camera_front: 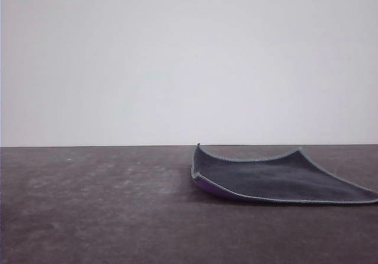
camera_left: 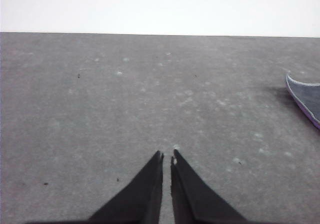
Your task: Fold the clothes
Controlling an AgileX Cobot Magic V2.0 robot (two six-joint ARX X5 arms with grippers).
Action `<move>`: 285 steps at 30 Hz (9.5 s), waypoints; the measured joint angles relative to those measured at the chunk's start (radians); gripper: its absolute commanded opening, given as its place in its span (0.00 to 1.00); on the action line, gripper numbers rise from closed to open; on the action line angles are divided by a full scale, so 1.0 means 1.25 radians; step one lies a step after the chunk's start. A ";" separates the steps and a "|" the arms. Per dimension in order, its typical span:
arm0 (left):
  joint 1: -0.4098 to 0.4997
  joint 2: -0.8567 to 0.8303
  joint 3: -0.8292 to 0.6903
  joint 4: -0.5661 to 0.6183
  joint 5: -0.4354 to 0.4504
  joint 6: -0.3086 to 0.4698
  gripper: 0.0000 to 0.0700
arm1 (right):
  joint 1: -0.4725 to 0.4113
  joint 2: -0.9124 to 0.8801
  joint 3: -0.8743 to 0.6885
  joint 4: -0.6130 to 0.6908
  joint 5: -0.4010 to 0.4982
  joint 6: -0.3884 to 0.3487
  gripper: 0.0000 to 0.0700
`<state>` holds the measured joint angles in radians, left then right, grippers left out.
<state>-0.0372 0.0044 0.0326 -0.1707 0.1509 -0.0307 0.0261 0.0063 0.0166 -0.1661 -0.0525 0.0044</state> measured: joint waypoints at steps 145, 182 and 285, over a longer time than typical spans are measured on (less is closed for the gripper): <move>-0.344 1.757 1.265 0.025 0.282 -0.200 0.44 | -0.040 1.627 1.096 -0.131 -0.487 0.014 0.29; -0.333 1.759 1.270 -0.018 0.277 -0.160 0.01 | -0.073 1.619 1.096 -0.173 -0.545 -0.021 0.01; -0.082 1.529 1.602 -0.894 0.223 0.162 0.56 | -0.220 0.985 0.620 -0.475 -0.462 -0.065 0.71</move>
<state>-0.1395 1.9158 2.0354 -1.2880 0.4294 0.1722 -0.2492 1.2378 0.7920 -0.7593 -0.6297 -0.0770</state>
